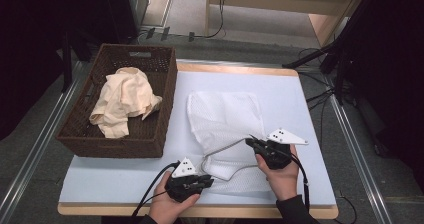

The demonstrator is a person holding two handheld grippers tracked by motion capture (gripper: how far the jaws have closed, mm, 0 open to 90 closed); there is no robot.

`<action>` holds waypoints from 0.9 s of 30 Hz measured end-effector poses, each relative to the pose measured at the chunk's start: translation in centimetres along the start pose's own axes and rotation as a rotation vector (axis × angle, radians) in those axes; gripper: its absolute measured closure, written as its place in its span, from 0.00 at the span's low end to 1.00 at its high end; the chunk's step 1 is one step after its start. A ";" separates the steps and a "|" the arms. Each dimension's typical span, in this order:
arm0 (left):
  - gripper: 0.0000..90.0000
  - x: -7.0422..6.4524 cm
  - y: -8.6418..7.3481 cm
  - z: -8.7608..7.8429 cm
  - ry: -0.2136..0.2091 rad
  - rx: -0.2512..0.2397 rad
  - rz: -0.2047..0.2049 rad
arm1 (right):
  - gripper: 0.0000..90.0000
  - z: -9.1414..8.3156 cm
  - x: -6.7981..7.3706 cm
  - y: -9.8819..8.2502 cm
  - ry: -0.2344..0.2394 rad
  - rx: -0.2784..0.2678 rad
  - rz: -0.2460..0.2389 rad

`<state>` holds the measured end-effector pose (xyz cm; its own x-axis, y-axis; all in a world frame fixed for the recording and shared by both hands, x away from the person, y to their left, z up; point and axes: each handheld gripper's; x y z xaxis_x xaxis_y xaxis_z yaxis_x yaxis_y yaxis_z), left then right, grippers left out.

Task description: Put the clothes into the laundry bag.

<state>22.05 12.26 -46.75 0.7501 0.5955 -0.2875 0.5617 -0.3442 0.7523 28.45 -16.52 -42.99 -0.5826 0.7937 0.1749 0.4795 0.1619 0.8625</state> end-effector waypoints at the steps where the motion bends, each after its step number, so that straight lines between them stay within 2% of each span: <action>1: 0.75 0.0 0.5 -0.8 -0.008 -0.026 -0.010 | 0.98 0.2 0.0 -0.1 -0.001 0.003 -0.007; 2: 0.72 0.0 1.2 -1.9 0.002 -0.062 -0.003 | 0.98 0.2 0.0 -0.2 -0.003 0.005 -0.001; 3: 0.68 0.0 1.2 -1.9 0.002 -0.062 -0.003 | 0.98 0.2 0.0 -0.2 -0.003 0.005 -0.001; 4: 0.64 0.2 2.0 -3.0 0.012 -0.083 -0.005 | 0.98 0.3 -0.1 -0.2 -0.007 0.009 0.001; 5: 0.61 0.2 2.0 -3.0 0.012 -0.083 -0.005 | 0.98 0.3 -0.1 -0.2 -0.007 0.009 0.001; 6: 0.61 0.4 2.4 -3.6 0.022 -0.095 -0.014 | 0.98 0.3 0.0 -0.2 -0.006 0.014 0.003; 7: 0.49 0.5 2.9 -4.4 0.045 -0.115 -0.011 | 0.98 0.3 0.0 -0.3 -0.004 0.019 -0.006; 9: 0.39 0.6 3.5 -5.2 0.077 -0.136 0.006 | 0.98 0.3 0.1 -0.3 -0.005 0.020 -0.008; 10: 0.35 0.6 3.5 -5.2 0.077 -0.136 0.006 | 0.98 0.3 0.1 -0.3 -0.005 0.020 -0.008; 11: 0.35 0.7 3.8 -5.6 0.089 -0.143 0.012 | 0.98 0.3 0.1 -0.3 -0.005 0.019 -0.008; 12: 0.26 0.8 4.4 -6.2 0.117 -0.172 0.024 | 0.97 0.3 0.1 -0.3 -0.003 0.020 -0.011; 16: 0.14 1.5 5.6 -6.8 0.146 -0.174 0.022 | 0.97 0.4 0.1 -0.4 0.001 0.021 -0.010; 17: 0.09 2.4 6.4 -7.1 0.130 -0.175 0.018 | 0.97 0.4 0.1 -0.4 0.001 0.022 -0.011; 18: 0.05 2.4 6.4 -7.1 0.130 -0.175 0.018 | 0.97 0.3 0.1 -0.4 0.002 0.022 -0.008; 21: 0.04 4.0 7.5 -7.5 0.131 -0.188 -0.016 | 0.97 0.3 0.1 -0.4 0.004 0.020 -0.008; 22: 0.04 4.3 7.8 -7.6 0.134 -0.191 -0.017 | 0.97 0.2 0.1 -0.4 0.005 0.019 -0.009; 24: 0.03 4.6 8.8 -8.2 0.129 -0.219 0.010 | 0.97 0.2 0.0 -0.4 0.006 0.020 -0.012; 27: 0.03 4.6 9.5 -8.5 0.133 -0.215 0.000 | 0.97 0.3 0.0 -0.5 0.006 0.022 -0.011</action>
<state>27.90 17.90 -35.86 0.6895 0.6907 -0.2180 0.4639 -0.1899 0.8653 28.42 -16.48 -43.50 -0.5918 0.7882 0.1688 0.4876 0.1833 0.8536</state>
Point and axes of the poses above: each handheld gripper's, and its own axes: z roughly forward along the jaws, y roughly out of its top, x roughly to its left, and after that the axes turned 1 degree about x, right-handed
